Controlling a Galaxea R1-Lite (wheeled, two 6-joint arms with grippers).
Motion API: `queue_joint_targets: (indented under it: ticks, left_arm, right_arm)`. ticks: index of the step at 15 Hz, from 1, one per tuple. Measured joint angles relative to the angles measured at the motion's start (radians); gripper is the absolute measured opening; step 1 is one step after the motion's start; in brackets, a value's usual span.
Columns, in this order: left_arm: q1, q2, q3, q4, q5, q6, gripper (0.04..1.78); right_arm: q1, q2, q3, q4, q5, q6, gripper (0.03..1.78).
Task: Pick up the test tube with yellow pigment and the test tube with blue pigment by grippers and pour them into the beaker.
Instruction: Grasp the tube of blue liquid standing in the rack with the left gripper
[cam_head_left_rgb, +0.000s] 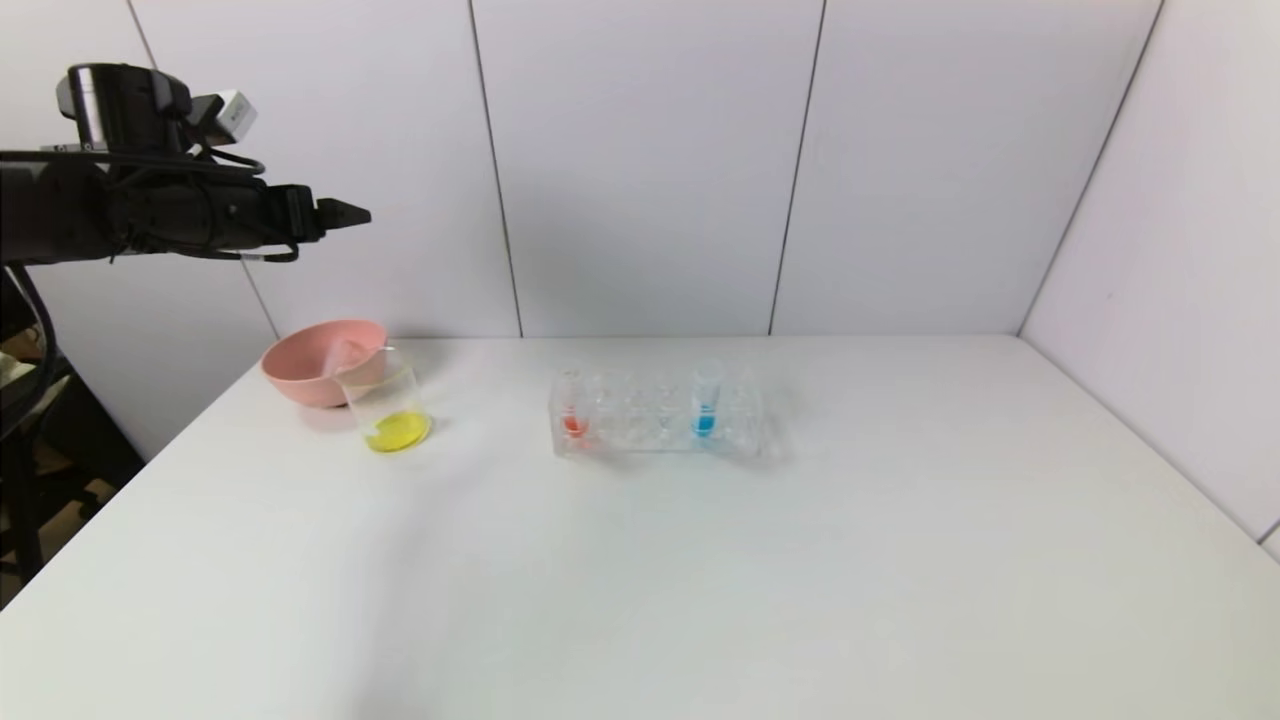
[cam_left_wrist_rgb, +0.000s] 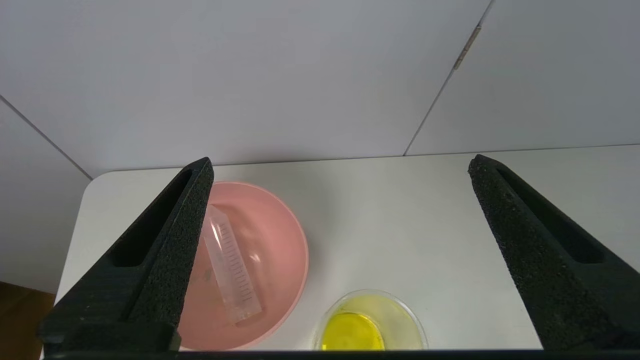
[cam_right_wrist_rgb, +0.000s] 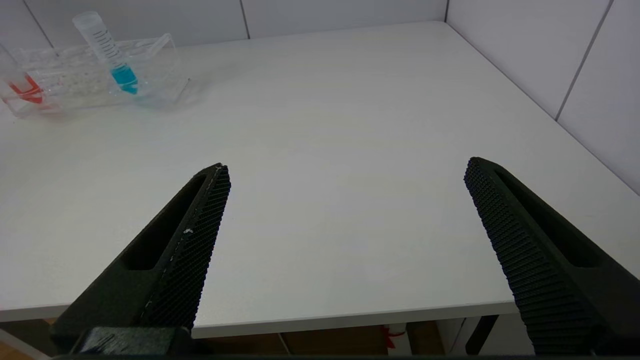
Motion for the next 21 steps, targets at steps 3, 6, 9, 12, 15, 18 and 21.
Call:
queue_joint_targets:
  ticks: [3,6,9,12,15,18,21]
  left_arm:
    - [-0.040,-0.093,0.039,0.022,0.041,0.004,1.78]
    - [-0.103,-0.192,0.123,0.019,0.084,0.008,1.78]
    - [-0.189,-0.317,0.257,0.017,0.202,0.007,1.78]
    - [-0.278,-0.467,0.421,0.014,0.313,0.005,1.78]
    - [-0.386,-0.615,0.591,0.003,0.411,0.003,1.78]
    - [-0.488,-0.738,0.753,-0.004,0.469,0.002,1.78]
    - [-0.619,-0.814,0.916,-0.129,0.482,-0.008,1.78]
  right_arm:
    - [0.000,0.000,0.000,0.000,0.000,0.000,1.71]
    - [0.000,0.000,0.000,0.000,0.000,0.000,1.71]
    - [0.000,0.000,0.000,0.000,0.000,0.000,1.71]
    - [0.000,0.000,0.000,0.000,0.000,0.000,1.71]
    - [0.000,0.000,0.000,0.000,0.000,0.000,1.71]
    - [0.000,0.000,0.000,0.000,0.000,0.000,1.71]
    - [0.000,0.000,0.000,0.000,0.000,0.000,1.71]
